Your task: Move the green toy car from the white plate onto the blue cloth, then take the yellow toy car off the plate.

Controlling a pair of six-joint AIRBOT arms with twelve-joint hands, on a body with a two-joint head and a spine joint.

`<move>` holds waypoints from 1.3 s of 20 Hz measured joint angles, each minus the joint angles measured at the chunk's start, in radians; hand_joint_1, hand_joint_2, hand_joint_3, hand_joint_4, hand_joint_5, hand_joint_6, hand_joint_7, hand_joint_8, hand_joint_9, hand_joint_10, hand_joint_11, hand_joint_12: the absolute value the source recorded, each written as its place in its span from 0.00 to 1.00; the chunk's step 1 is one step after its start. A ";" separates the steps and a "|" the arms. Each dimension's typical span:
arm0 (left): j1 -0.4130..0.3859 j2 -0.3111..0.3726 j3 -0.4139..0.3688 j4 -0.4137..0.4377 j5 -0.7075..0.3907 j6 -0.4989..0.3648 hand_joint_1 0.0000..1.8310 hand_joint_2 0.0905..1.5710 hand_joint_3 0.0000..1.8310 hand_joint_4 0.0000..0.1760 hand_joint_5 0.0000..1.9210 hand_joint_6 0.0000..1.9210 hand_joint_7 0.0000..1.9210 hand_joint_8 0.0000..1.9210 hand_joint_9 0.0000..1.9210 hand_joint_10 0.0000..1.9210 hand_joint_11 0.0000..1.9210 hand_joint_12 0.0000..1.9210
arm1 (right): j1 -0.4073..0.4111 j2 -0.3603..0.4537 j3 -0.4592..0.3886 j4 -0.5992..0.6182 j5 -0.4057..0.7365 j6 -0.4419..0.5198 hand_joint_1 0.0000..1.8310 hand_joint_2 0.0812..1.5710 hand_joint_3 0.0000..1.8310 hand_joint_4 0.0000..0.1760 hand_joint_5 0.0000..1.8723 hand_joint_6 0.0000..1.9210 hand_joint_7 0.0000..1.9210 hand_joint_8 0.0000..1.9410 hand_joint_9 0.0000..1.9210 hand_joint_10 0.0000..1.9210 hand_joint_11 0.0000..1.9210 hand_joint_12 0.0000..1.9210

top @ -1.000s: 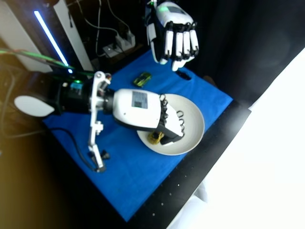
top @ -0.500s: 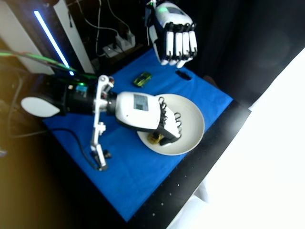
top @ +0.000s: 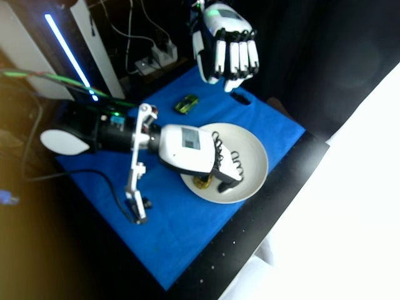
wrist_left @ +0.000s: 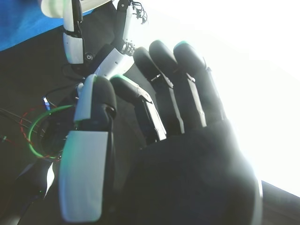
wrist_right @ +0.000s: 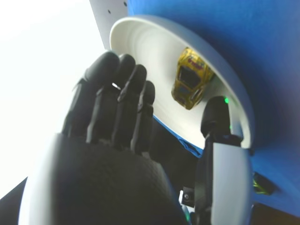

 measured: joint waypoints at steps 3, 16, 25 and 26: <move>0.000 -0.001 0.000 0.001 -0.003 -0.007 0.49 0.77 0.00 1.00 0.39 0.69 0.36 0.41 0.32 0.58 0.23 0.87 | 0.000 -0.001 0.003 0.000 -0.010 0.000 0.51 0.63 0.00 0.00 0.32 0.00 0.28 0.41 0.23 0.65 0.20 0.95; 0.005 -0.001 0.000 0.006 -0.024 -0.038 0.61 0.79 0.00 0.00 0.39 0.64 0.35 0.81 0.28 0.70 0.20 0.97 | -0.002 -0.029 0.028 0.000 -0.016 0.000 0.59 0.66 0.00 0.00 0.38 0.01 0.35 0.00 0.35 0.02 0.07 0.72; 0.025 -0.001 0.000 0.000 -0.040 -0.060 0.63 0.78 0.00 0.00 0.42 0.59 0.36 0.82 0.28 0.73 0.21 0.99 | -0.003 -0.036 0.025 0.003 -0.008 0.000 0.65 0.75 0.00 0.00 0.49 0.59 0.39 0.67 0.39 0.41 0.23 0.80; 0.025 -0.001 0.000 0.000 -0.044 -0.061 0.62 0.78 0.00 0.00 0.42 0.60 0.36 0.81 0.28 0.72 0.21 0.98 | -0.003 -0.036 0.023 0.001 -0.008 0.000 0.65 0.75 0.00 0.00 0.48 0.60 0.40 0.66 0.39 0.40 0.26 0.78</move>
